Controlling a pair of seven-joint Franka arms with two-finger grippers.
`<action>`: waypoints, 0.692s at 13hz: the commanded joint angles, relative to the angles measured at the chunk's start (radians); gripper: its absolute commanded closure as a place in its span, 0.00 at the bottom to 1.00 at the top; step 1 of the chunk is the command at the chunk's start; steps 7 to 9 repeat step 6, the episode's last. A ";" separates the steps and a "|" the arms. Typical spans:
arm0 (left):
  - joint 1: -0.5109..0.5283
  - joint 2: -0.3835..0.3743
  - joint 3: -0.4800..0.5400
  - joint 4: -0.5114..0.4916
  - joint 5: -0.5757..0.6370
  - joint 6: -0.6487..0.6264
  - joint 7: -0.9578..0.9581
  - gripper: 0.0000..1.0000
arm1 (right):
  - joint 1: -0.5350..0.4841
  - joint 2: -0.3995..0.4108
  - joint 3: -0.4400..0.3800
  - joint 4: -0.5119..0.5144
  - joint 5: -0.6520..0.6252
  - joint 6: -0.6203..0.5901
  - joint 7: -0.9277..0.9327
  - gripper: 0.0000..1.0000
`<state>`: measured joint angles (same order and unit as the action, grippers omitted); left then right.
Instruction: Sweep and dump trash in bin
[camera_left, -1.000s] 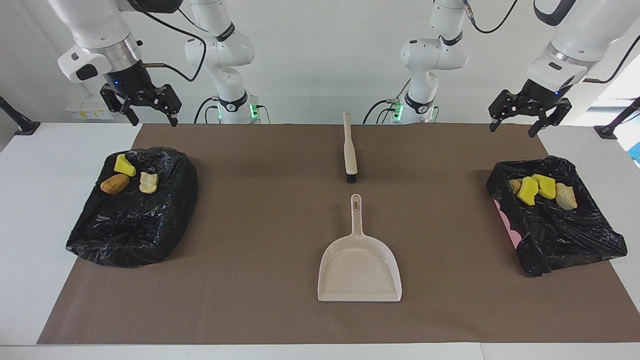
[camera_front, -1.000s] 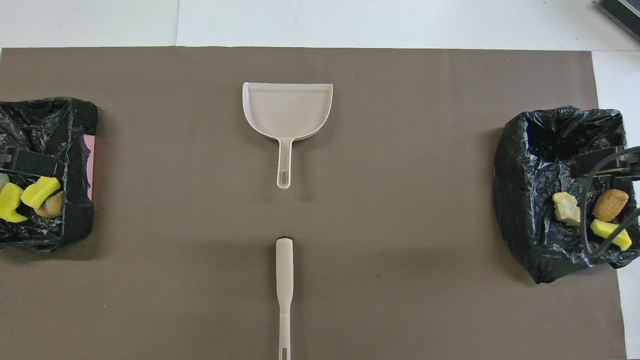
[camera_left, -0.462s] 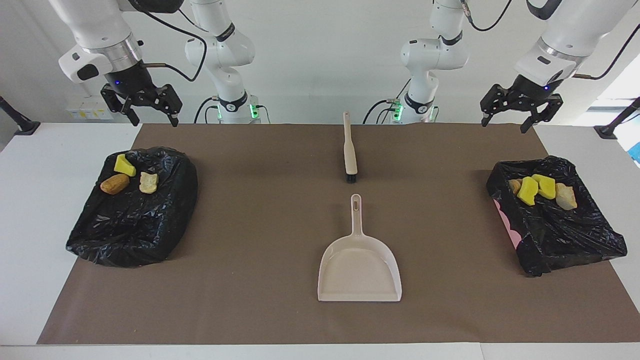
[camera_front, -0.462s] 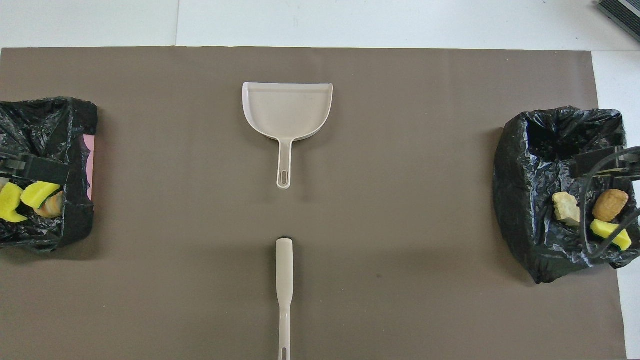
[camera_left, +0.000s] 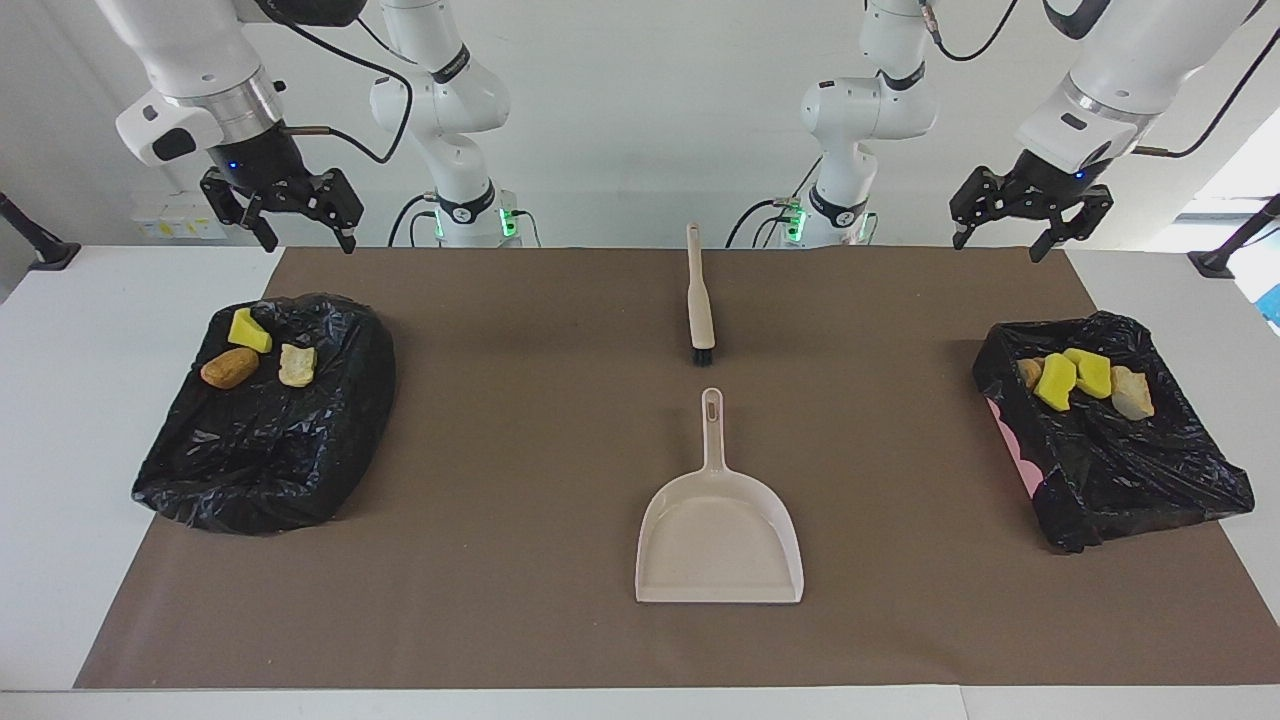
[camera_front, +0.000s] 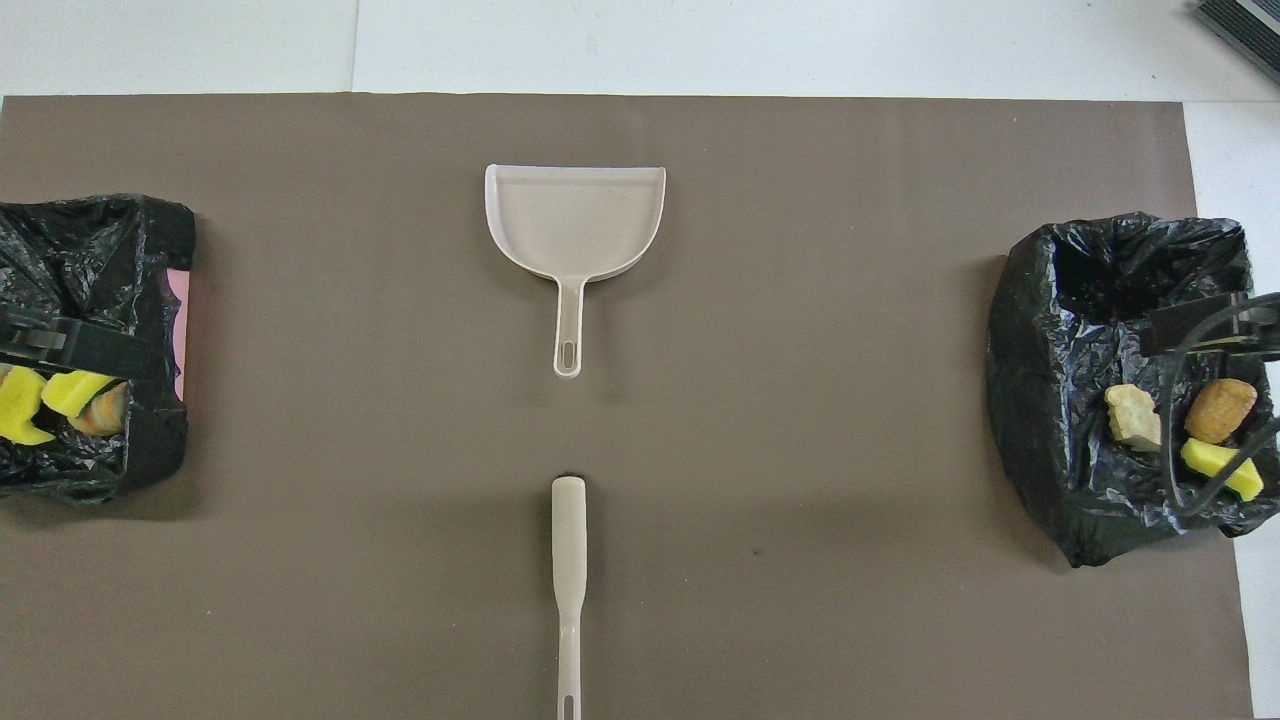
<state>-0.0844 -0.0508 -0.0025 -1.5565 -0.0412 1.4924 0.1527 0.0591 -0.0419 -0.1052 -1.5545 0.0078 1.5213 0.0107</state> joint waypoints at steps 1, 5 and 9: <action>0.020 -0.049 -0.030 -0.062 0.026 0.005 -0.013 0.00 | -0.005 -0.009 0.004 -0.016 -0.003 0.019 0.015 0.00; 0.020 -0.049 -0.030 -0.063 0.035 0.005 -0.019 0.00 | -0.005 -0.010 0.004 -0.019 -0.002 0.019 0.015 0.00; 0.020 -0.049 -0.030 -0.063 0.034 0.005 -0.031 0.00 | -0.005 -0.010 0.004 -0.019 -0.003 0.019 0.015 0.00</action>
